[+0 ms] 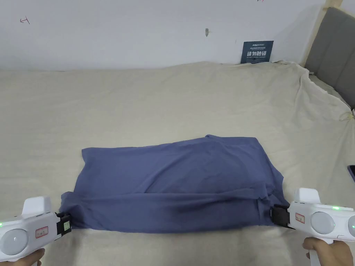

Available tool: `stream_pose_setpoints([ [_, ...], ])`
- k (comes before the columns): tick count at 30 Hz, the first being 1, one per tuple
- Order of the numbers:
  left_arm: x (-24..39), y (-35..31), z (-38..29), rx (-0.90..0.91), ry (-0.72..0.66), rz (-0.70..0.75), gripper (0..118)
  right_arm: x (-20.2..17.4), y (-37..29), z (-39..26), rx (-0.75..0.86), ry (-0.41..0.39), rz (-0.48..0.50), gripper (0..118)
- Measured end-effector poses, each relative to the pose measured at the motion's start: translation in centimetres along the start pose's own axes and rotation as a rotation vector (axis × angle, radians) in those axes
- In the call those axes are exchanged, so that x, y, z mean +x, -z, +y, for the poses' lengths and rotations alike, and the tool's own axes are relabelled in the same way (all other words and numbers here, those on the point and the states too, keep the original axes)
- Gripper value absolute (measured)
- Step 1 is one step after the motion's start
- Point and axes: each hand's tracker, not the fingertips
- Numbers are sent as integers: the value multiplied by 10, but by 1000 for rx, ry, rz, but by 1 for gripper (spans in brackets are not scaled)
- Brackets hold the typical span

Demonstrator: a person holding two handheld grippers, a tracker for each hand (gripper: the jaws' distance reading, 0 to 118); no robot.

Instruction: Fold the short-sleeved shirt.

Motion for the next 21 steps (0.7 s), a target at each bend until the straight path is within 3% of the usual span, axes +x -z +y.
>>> stream_pose_setpoints([
  [1,-2,2,0,-1,-4,0,5,0,4,-1,-15,5,10,58],
  [3,-4,4,-3,-6,-16,-3,5,-5,9,-7,-66,27,39,20],
  [5,-5,6,-6,-14,-26,1,5,-8,9,-13,-53,10,49,10],
  [11,-13,-1,-14,-19,-57,7,5,-12,-34,-18,33,29,74,10],
  [21,-23,-48,-36,-5,-60,4,5,12,-105,-48,67,53,152,10],
])
